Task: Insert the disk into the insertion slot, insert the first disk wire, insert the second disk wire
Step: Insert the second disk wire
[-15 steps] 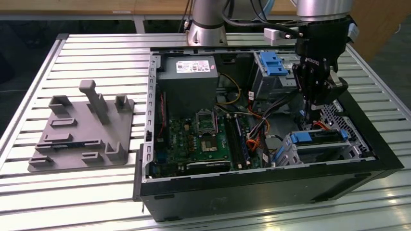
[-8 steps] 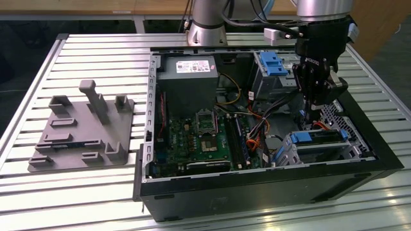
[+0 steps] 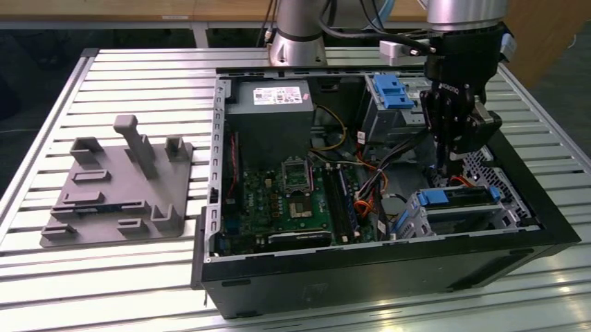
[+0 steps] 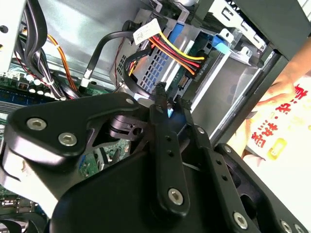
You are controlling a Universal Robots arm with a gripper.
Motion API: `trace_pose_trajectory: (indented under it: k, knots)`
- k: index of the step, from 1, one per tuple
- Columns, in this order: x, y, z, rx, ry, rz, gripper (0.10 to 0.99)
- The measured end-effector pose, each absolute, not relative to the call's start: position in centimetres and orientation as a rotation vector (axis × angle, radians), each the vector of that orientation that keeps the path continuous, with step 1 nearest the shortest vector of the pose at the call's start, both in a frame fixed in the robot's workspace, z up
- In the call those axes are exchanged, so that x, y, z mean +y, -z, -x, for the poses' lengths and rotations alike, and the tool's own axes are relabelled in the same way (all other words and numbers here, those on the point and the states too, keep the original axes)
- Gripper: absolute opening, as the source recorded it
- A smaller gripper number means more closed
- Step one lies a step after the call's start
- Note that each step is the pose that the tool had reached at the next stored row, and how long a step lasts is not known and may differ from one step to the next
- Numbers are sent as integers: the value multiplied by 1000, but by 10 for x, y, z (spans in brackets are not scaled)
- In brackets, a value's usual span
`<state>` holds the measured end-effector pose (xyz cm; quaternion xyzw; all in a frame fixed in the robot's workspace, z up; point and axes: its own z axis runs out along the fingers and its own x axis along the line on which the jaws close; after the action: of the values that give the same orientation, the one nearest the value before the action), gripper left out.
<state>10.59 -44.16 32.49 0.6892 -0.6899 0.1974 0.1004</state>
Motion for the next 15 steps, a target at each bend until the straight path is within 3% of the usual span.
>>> trace_pose_trajectory:
  k: [5,8,15]
  knots:
    - [-442,-325,-106,-2041,-582,-2037,259]
    - [-443,-325,-106,-2045,-578,-2038,141]
    - [-444,-325,-107,-2049,-570,-2039,141]
